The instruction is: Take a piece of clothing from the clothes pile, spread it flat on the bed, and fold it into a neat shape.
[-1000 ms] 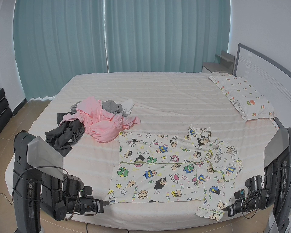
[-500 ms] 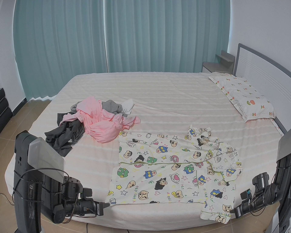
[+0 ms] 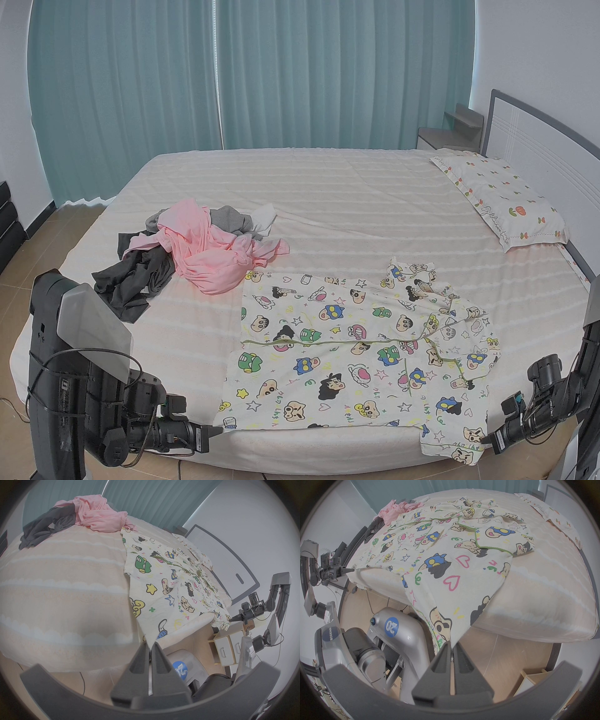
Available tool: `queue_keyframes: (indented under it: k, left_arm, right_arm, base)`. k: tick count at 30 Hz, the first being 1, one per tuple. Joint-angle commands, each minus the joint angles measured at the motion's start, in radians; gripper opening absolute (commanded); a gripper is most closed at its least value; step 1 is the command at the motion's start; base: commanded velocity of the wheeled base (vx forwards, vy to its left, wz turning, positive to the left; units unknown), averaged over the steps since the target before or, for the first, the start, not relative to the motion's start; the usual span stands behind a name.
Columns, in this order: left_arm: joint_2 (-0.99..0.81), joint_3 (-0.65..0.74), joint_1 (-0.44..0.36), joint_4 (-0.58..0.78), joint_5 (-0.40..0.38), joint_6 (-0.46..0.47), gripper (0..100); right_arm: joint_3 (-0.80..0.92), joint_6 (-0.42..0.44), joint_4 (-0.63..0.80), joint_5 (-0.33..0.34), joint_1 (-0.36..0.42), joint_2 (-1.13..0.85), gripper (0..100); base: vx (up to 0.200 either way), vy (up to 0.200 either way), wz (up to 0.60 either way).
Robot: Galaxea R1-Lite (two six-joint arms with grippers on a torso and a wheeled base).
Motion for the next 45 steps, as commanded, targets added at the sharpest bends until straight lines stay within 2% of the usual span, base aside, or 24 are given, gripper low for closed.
queue_keyframes:
  k: [1, 11, 15, 16, 24, 29, 39, 45]
  left_arm:
    - [0.002, 0.021, 0.0, -0.004, -0.002, -0.001, 0]
    - [-0.018, 0.029, 0.001, 0.004, 0.004, -0.012, 0]
    - [-0.057, 0.029, 0.001, 0.045, 0.005, -0.01, 0]
    - [-0.089, 0.029, 0.0, 0.096, 0.005, -0.007, 0]
    - [-0.189, 0.029, 0.0, 0.243, 0.004, -0.004, 0]
    - [-0.241, 0.029, 0.0, 0.378, 0.004, 0.042, 0]
    - [-0.264, 0.029, -0.005, 0.452, 0.004, 0.059, 0]
    - [-0.296, 0.029, -0.005, 0.568, 0.004, 0.118, 0]
  right_arm:
    - [0.018, -0.021, 0.032, -0.004, -0.006, -0.036, 0]
    - [0.018, -0.065, 0.118, -0.022, -0.01, -0.063, 0]
    - [0.018, -0.068, 0.144, -0.024, -0.009, -0.08, 0]
    - [0.018, -0.071, 0.153, -0.024, -0.009, -0.086, 0]
    - [0.018, -0.085, 0.195, -0.031, -0.007, -0.108, 0]
    - [0.018, -0.114, 0.244, -0.036, -0.007, -0.134, 0]
    - [0.018, -0.145, 0.296, -0.036, -0.007, -0.152, 0]
    - [0.018, -0.186, 0.38, -0.037, -0.007, -0.198, 0]
  base:
    - [0.0, 0.0, 0.0]
    - [0.0, 0.0, 0.0]
    - [0.0, 0.0, 0.0]
    - [0.0, 0.0, 0.0]
    - [0.0, 0.0, 0.0]
    - [0.0, 0.0, 0.0]
    - [0.0, 0.0, 0.0]
    - [0.0, 0.0, 0.0]
